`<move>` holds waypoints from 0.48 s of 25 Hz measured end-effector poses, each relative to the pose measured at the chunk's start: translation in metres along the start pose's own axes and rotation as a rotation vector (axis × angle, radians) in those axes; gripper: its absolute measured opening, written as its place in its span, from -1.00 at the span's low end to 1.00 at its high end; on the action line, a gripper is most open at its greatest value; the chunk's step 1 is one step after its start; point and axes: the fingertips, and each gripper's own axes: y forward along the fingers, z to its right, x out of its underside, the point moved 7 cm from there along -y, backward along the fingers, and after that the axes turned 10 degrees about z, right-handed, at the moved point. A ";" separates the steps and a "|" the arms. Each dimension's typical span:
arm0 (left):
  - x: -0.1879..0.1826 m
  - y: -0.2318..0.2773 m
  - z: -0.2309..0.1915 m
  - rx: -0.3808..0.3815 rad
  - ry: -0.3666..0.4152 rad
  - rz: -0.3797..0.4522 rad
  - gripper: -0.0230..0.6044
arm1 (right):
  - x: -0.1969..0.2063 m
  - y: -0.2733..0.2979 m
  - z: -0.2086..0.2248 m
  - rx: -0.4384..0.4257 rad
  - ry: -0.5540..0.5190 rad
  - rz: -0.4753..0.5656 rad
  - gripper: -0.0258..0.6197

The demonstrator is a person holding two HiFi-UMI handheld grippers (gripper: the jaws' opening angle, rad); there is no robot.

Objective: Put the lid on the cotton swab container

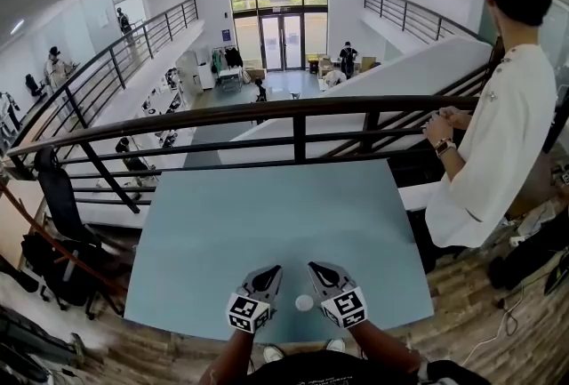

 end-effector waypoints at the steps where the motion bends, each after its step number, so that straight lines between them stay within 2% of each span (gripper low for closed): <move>1: 0.001 0.000 0.001 0.001 -0.001 -0.003 -0.89 | 0.001 -0.001 0.000 0.002 0.002 -0.002 -0.86; 12: 0.014 0.003 0.006 0.002 -0.029 -0.039 -0.89 | 0.010 -0.008 0.005 0.011 0.049 -0.009 -0.86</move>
